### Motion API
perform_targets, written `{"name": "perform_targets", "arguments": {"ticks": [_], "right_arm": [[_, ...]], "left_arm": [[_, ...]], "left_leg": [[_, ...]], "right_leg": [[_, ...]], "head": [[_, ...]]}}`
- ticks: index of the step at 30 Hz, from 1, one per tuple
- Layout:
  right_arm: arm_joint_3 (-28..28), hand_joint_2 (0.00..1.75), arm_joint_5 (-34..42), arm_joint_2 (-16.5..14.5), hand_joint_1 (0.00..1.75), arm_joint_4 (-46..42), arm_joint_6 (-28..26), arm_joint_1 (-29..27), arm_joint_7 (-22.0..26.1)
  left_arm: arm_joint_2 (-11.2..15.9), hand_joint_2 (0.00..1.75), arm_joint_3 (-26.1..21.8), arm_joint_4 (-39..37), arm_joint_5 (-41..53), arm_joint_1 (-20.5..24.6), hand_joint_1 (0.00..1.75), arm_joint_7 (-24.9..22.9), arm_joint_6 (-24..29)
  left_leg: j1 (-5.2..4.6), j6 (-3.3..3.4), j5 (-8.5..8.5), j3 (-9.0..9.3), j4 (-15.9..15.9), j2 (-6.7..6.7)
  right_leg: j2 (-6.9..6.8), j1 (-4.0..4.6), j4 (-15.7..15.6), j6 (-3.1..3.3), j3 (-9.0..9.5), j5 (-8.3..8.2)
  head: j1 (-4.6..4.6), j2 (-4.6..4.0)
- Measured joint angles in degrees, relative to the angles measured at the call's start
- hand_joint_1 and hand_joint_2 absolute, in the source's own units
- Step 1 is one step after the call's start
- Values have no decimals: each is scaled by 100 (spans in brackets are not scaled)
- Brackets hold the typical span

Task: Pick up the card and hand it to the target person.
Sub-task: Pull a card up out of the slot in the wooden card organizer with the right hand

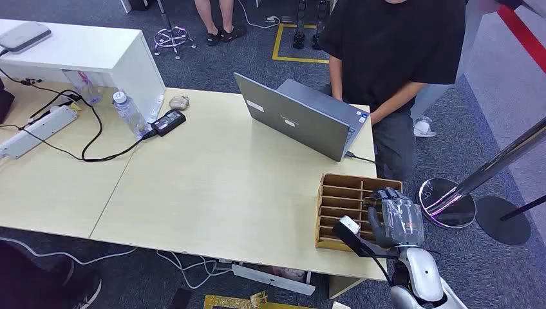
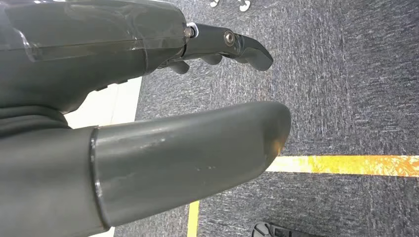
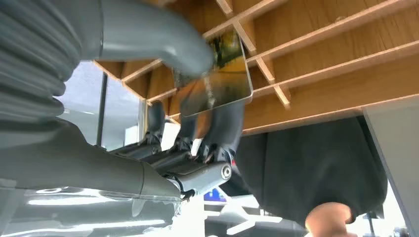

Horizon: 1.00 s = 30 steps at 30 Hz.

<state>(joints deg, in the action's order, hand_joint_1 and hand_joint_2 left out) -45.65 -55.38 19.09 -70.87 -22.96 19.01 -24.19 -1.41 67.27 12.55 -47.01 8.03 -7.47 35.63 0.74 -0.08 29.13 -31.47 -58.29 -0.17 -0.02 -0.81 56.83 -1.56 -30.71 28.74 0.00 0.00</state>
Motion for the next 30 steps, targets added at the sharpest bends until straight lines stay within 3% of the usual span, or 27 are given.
{"name": "perform_targets", "arguments": {"ticks": [10,16,30], "right_arm": [[-19,175,24,4,141,6,-21,24,17],[-2,175,76,-3,143,118,-112,49,65],[131,175,92,68,140,-168,-445,49,149]], "left_arm": [[-6,0,14,-9,8,2,0,5,8],[-350,0,-208,-137,-153,-33,0,190,386],[-316,0,-167,-137,-132,-25,0,188,349]], "left_leg": [[-1,0,2,-4,-5,0],[-3,2,-1,-4,-2,0],[-3,2,3,-6,-7,1]], "right_leg": [[-1,-1,5,-2,-2,2],[-1,-3,2,-2,-3,-1],[0,-3,8,-2,-6,3]], "head": [[0,0],[0,0],[0,0]]}}
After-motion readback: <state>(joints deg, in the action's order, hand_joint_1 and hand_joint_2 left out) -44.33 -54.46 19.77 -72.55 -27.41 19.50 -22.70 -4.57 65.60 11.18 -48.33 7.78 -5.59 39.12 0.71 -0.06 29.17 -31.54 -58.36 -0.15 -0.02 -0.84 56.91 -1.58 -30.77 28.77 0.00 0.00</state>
